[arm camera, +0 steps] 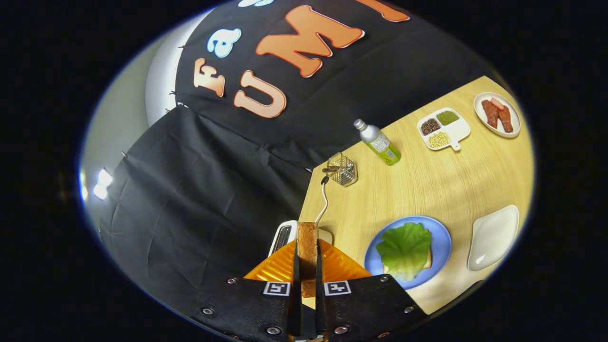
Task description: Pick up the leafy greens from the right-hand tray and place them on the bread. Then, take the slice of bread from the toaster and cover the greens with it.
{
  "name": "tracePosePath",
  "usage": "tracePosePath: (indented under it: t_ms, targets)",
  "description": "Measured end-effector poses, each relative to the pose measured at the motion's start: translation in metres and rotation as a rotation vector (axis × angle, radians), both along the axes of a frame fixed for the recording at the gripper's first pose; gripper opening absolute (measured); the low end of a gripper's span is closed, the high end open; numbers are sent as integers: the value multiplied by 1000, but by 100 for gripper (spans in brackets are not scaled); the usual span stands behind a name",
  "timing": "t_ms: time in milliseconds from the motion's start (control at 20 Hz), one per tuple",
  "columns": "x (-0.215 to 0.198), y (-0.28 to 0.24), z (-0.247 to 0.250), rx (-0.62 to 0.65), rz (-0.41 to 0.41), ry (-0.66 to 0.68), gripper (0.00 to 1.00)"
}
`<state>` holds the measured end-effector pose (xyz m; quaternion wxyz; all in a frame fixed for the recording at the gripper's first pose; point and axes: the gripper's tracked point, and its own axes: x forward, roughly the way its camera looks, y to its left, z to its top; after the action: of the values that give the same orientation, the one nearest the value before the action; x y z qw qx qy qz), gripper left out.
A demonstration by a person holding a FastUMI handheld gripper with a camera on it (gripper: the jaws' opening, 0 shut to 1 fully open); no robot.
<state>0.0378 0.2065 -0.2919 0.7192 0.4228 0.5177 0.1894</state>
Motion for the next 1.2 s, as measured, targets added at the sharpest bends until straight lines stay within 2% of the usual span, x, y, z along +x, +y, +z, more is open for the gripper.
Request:
tracePosePath:
  t_ms: [400, 850, 1200]
  targets:
    - [-19, -10, -45, 49, -13, 44, 12]
    - [-45, -14, -123, 61, -19, 165, 12]
    - [-52, -26, -169, -5, -32, 213, 12]
